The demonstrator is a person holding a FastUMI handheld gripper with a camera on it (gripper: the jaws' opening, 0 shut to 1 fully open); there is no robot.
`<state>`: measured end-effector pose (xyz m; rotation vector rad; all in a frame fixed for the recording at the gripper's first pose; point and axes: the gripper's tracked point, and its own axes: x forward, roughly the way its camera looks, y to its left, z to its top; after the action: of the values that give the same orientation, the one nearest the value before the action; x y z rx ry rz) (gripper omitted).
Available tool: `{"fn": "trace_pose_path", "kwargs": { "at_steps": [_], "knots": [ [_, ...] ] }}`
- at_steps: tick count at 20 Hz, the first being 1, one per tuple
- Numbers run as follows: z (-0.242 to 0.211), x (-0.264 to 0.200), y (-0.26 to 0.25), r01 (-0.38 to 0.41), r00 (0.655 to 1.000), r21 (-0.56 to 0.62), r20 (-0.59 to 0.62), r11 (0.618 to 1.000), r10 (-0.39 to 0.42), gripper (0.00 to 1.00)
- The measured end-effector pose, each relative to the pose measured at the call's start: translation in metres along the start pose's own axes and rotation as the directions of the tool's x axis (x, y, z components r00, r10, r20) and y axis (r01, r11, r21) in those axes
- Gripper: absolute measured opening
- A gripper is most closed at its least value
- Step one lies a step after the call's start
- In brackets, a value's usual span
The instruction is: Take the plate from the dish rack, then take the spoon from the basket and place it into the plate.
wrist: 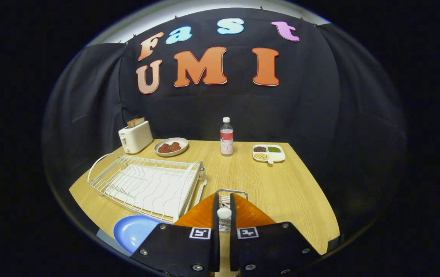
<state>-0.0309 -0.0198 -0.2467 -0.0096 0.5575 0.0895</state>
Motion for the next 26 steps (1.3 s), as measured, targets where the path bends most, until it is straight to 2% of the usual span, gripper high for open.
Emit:
{"fn": "trace_pose_path", "kwargs": {
  "at_steps": [2, 9, 16, 21, 26],
  "knots": [
    [0.014, -0.015, 0.001, -0.015, 1.000, 0.002, 0.020, 1.000, 0.015, 0.10],
    [0.033, -0.059, 0.048, -0.188, 0.980, -0.001, 0.063, 0.982, 0.188, 0.10],
    [0.000, -0.076, 0.127, -0.415, 0.909, -0.047, 0.005, 0.908, 0.416, 0.10],
    [-0.043, -0.070, 0.163, -0.499, 0.866, -0.076, -0.076, 0.863, 0.494, 0.10],
    [-0.071, -0.062, 0.197, -0.566, 0.824, -0.105, -0.103, 0.818, 0.557, 0.10]
  ]
}}
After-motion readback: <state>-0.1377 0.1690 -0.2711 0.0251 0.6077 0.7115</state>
